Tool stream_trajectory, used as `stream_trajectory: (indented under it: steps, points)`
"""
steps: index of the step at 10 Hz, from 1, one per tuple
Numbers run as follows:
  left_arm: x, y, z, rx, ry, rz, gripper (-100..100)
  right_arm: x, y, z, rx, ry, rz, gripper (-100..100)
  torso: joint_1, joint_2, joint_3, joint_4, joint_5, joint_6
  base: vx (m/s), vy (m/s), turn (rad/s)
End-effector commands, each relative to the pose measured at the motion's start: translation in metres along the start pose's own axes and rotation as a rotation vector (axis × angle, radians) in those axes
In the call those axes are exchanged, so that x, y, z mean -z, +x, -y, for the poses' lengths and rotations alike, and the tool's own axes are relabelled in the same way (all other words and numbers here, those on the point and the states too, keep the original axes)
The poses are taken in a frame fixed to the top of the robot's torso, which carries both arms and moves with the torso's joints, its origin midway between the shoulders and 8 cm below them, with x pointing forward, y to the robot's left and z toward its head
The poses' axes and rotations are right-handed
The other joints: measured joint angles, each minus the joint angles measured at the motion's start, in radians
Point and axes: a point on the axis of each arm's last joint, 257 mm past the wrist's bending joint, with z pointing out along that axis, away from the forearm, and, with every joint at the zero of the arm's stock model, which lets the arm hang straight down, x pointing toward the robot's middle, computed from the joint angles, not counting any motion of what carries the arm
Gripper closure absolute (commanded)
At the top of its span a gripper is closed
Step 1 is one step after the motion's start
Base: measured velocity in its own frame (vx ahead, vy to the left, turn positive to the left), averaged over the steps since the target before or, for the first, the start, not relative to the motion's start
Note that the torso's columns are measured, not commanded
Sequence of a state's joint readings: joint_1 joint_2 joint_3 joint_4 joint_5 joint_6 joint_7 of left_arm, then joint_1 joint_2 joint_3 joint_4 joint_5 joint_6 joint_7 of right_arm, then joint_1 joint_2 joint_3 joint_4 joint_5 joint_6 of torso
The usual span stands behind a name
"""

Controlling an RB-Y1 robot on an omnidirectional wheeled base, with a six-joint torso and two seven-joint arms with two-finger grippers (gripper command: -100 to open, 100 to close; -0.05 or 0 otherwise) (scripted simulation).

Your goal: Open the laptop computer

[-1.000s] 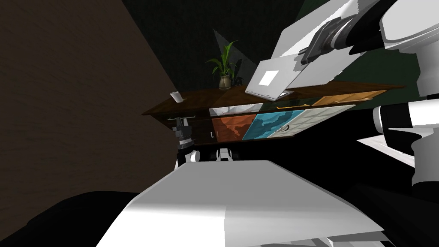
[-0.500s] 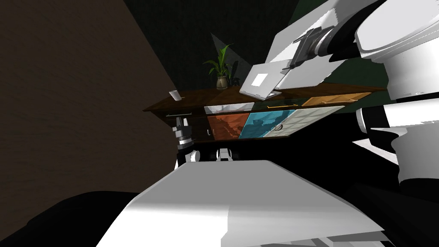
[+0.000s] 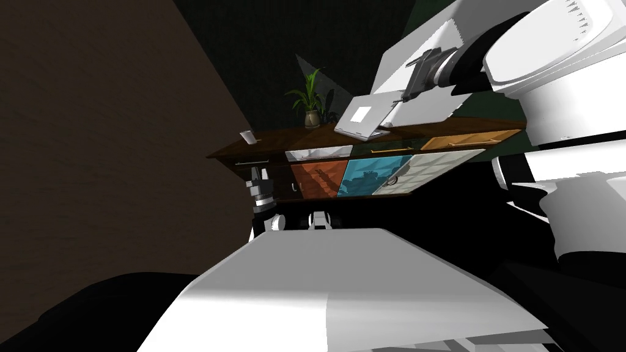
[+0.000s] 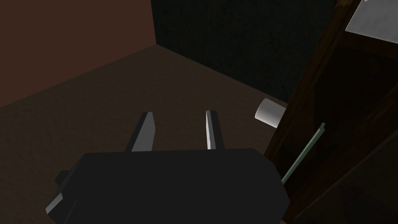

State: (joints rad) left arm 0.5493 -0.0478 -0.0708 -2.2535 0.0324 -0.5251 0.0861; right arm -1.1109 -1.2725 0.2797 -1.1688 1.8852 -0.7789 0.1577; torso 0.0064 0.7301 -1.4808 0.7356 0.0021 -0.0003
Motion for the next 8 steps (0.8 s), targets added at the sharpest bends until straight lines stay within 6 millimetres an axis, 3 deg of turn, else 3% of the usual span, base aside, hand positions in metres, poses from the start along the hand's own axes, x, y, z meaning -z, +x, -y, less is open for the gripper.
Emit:
stream_trajectory:
  steps: [1, 5, 6, 7, 8]
  points:
    - [0.0, 0.0, 0.0, 0.0, 0.0, 0.0, 0, 0.0, 0.0, 0.0, 0.0, 0.001, -0.001, 100, -0.002, 0.004, 0.001, 0.0, -0.001, 0.0, 0.007, -0.001, 0.0]
    - [0.0, 0.0, 0.0, 0.0, 0.0, 0.0, 0, 0.004, 0.007, -0.016, -0.187, -0.062, 0.034, 100, -0.01, 0.008, 0.005, 0.002, -0.003, 0.001, 0.034, -0.062, -0.01]
    - [0.0, 0.0, 0.0, 0.0, 0.0, 0.0, 0, 0.004, 0.007, -0.013, -0.159, -0.051, 0.029, 100, -0.007, 0.008, 0.005, 0.002, -0.002, 0.0, 0.011, -0.031, -0.001]
    - [0.0, 0.0, 0.0, 0.0, 0.0, 0.0, 0, -0.007, -0.008, -0.025, -0.129, -0.053, 0.051, -100, -0.004, 0.009, 0.005, 0.003, -0.001, 0.0, -0.047, -0.082, 0.033]
    - [0.0, 0.0, 0.0, 0.0, 0.0, 0.0, 0, -0.009, -0.011, -0.027, -0.123, -0.053, 0.056, -100, -0.006, 0.011, 0.006, 0.003, -0.002, 0.0, -0.07, -0.087, 0.064]
